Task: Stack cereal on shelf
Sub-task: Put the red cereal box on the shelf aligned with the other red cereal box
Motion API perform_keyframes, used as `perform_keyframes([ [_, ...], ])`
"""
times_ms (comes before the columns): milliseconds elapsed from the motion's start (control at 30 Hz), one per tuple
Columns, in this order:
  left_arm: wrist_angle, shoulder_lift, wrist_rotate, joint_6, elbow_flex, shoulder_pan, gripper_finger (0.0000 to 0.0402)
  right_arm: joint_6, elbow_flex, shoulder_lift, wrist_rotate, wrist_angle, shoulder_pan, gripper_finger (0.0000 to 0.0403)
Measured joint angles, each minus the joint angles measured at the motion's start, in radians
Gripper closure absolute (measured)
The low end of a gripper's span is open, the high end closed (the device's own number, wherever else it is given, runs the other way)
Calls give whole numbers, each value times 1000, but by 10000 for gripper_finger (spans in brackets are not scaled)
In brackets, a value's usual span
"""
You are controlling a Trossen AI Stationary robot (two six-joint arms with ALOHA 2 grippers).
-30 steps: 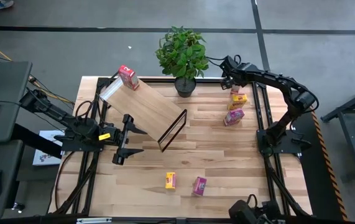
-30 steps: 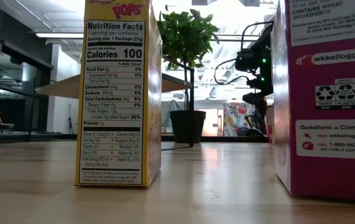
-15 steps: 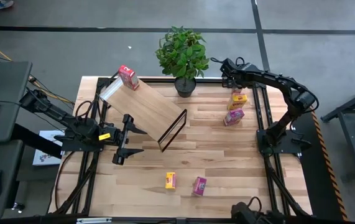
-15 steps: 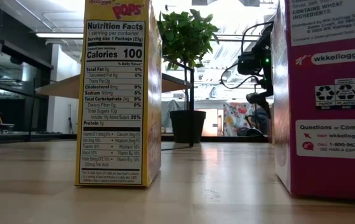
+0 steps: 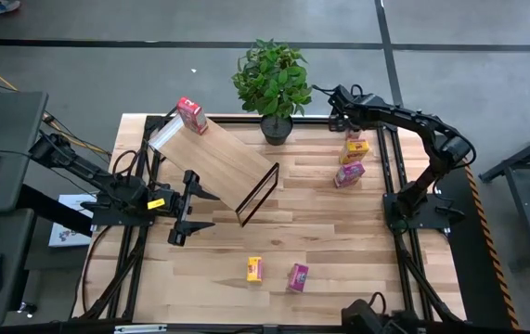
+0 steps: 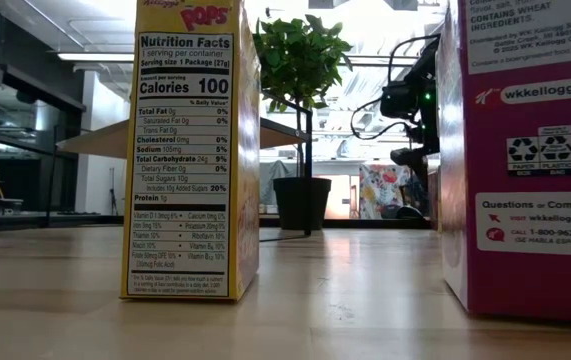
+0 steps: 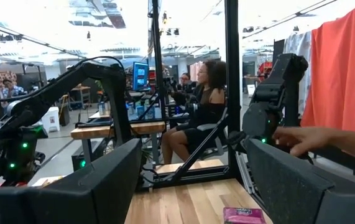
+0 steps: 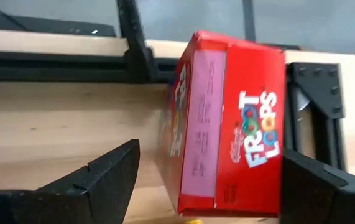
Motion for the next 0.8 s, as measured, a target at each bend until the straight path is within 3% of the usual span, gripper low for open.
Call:
perform_keyframes([
  [200, 0, 0, 0, -2, 0, 0, 116, 10, 0, 0, -85, 4, 0, 89],
  [600, -2, 0, 0, -1, 0, 0, 116, -11, 0, 0, -66, 104, 0, 89],
  [800, -2, 0, 0, -1, 0, 0, 116, 1, 0, 0, -2, 95, 0, 89],
])
